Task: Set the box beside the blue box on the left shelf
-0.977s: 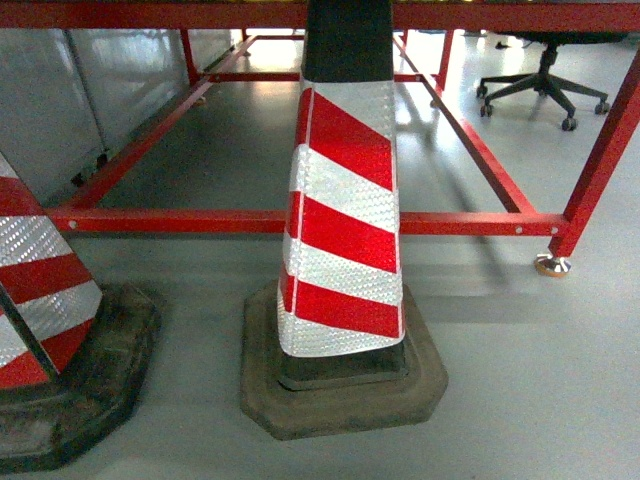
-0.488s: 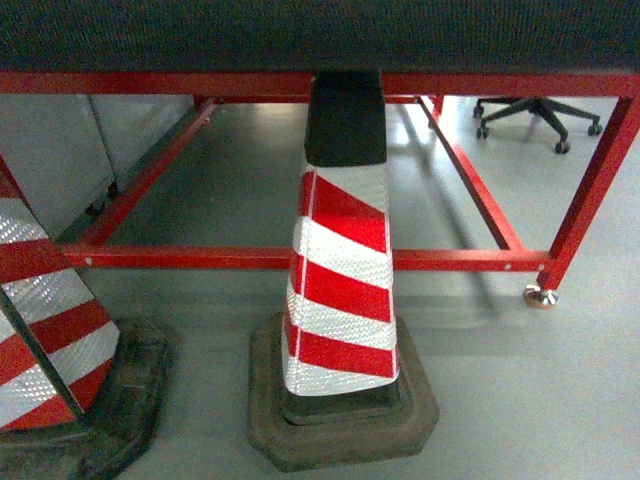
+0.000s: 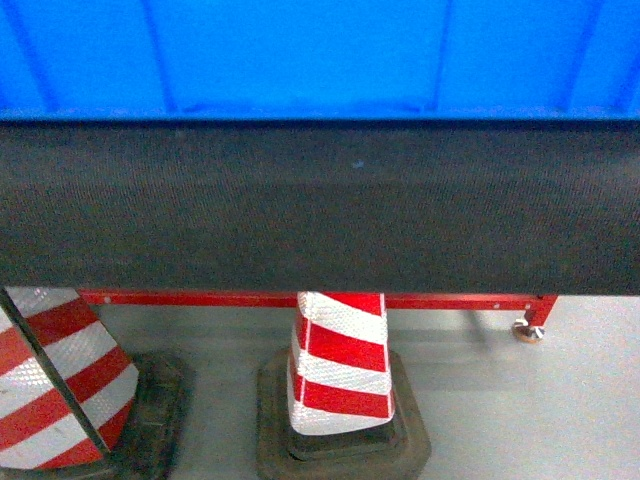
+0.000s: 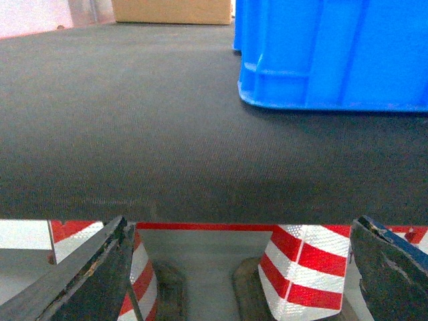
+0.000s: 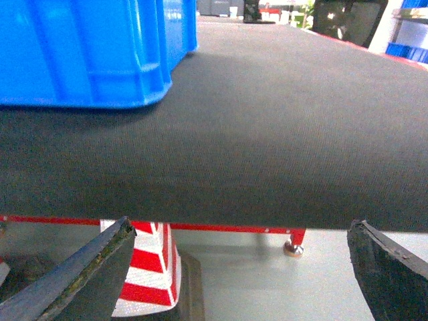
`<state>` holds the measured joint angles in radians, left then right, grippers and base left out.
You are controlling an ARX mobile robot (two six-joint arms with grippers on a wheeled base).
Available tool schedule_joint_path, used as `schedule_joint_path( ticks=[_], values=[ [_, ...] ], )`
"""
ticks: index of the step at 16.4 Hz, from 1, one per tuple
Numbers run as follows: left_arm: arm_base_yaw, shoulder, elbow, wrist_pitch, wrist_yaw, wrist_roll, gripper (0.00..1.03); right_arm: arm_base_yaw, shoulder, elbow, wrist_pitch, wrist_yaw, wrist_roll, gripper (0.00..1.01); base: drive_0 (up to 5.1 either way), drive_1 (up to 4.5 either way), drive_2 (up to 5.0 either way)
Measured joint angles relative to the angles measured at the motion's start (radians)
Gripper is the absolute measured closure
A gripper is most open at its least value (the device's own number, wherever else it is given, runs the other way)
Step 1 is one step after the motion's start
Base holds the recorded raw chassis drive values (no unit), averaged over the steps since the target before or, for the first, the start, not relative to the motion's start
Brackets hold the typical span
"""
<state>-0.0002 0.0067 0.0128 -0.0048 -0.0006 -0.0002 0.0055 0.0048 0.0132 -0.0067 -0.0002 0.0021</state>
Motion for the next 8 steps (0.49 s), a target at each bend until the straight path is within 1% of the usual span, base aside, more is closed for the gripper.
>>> schedule_joint_path(
  ticks=[8],
  values=[
    [0.0,0.0,0.0,-0.001,0.0,0.0,0.05,0.0,0.0,0.0,0.002,0.0,-0.001,0.03,0.0,0.0,0.0]
  ],
)
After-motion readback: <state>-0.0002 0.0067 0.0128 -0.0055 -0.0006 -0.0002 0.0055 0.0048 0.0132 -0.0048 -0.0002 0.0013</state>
